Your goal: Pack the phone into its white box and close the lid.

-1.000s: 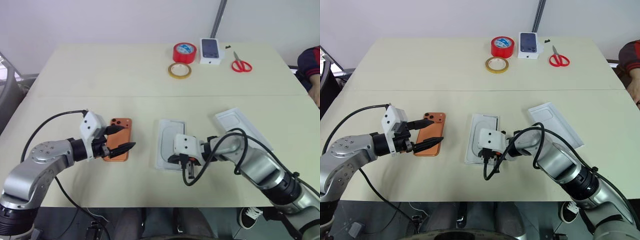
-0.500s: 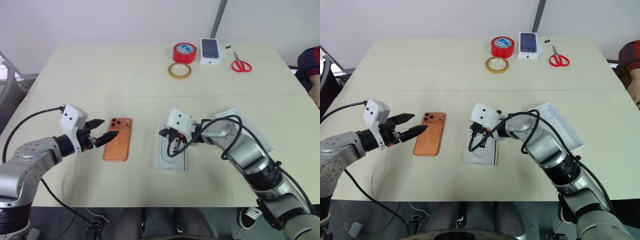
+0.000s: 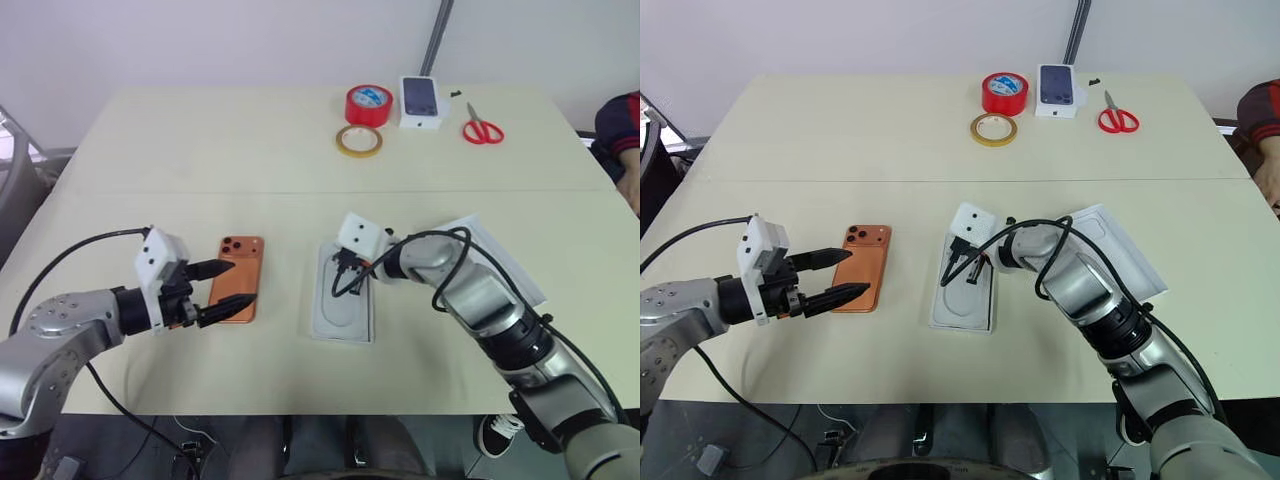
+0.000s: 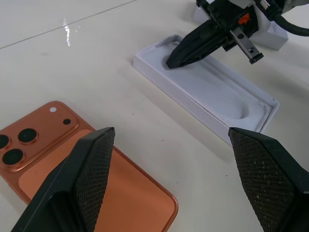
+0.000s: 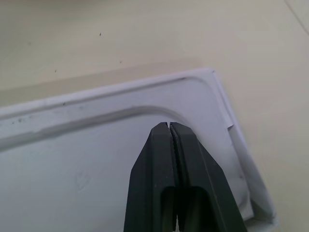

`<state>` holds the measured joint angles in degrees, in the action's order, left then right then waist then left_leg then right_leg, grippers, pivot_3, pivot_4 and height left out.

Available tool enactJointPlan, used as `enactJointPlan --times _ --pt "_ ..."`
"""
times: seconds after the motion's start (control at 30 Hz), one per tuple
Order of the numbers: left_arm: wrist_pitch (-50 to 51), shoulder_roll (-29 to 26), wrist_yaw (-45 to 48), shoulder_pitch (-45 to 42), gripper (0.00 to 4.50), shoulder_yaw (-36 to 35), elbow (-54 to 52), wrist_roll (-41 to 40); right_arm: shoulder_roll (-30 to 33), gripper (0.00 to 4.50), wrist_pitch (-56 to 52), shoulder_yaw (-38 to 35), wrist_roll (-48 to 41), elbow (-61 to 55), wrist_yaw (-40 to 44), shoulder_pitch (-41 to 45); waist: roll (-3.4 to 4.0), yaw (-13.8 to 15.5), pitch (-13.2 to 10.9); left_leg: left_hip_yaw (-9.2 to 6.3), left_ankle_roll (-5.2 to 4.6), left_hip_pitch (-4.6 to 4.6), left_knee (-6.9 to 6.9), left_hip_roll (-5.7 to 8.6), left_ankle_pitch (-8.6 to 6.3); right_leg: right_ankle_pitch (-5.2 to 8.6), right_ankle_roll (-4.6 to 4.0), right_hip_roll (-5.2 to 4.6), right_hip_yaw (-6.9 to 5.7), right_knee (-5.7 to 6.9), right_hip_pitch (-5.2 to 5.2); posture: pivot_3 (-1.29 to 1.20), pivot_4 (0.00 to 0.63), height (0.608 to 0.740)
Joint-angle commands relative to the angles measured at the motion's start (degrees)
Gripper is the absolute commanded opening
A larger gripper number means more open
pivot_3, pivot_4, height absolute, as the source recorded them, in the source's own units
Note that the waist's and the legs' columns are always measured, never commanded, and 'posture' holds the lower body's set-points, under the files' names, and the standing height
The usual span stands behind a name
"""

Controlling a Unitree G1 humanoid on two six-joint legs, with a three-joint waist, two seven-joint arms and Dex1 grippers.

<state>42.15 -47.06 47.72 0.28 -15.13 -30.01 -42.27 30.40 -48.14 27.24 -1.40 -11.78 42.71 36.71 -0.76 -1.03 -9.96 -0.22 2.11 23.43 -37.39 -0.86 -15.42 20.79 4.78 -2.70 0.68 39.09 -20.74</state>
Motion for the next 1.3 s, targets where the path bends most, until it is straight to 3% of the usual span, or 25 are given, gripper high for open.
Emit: enactJointPlan --times 0.03,0.8,1.13,1.2,1.3 --pt "-1.39 -0.31 0.19 -0.49 3.94 -0.29 -1.18 0.38 1.13 0.06 -0.31 0.71 0.99 -2.03 0.78 -0.18 0.00 -0.05 0.00 0.00 0.00 0.00 0.00 0.00 0.00 0.00 0.00 0.00 0.00 0.00 0.00 0.00 0.150 0.740" --pt "-2.17 0.51 -0.81 -1.40 3.94 0.80 -0.19 1.98 6.87 0.06 -1.57 4.41 7.89 -7.15 4.62 1.20 -0.01 0.08 0.01 0.00 0.00 -0.01 -0.01 0.00 0.00 0.00 0.00 0.00 0.00 0.00 0.02 0.00 0.150 0.740" --pt "3.72 2.12 -7.08 -3.80 3.94 -3.25 4.04 -1.58 -3.80 0.06 -3.20 -1.94 2.38 -7.22 1.59 2.39 -0.01 -0.08 0.01 0.00 0.00 -0.01 0.00 -0.01 0.00 0.00 0.00 0.02 0.00 0.03 -0.01 0.00 0.150 0.740" --pt "9.89 4.01 -12.44 -5.29 4.49 -7.01 7.11 -5.93 -6.79 0.00 -3.48 -0.77 2.17 -6.43 0.42 2.73 -0.03 -0.09 0.02 0.00 0.00 -0.01 -0.03 -0.01 0.00 0.00 0.00 0.02 0.00 0.05 0.00 0.00 0.150 0.740" --pt "15.01 4.61 -17.97 -5.51 4.49 -8.94 9.54 -5.74 -10.58 0.00 -2.15 1.88 3.08 -3.20 -0.92 3.86 -0.04 -0.26 0.02 -0.02 0.00 -0.02 -0.03 -0.02 0.00 0.00 0.00 0.03 0.00 0.09 -0.04 0.00 0.150 0.740"
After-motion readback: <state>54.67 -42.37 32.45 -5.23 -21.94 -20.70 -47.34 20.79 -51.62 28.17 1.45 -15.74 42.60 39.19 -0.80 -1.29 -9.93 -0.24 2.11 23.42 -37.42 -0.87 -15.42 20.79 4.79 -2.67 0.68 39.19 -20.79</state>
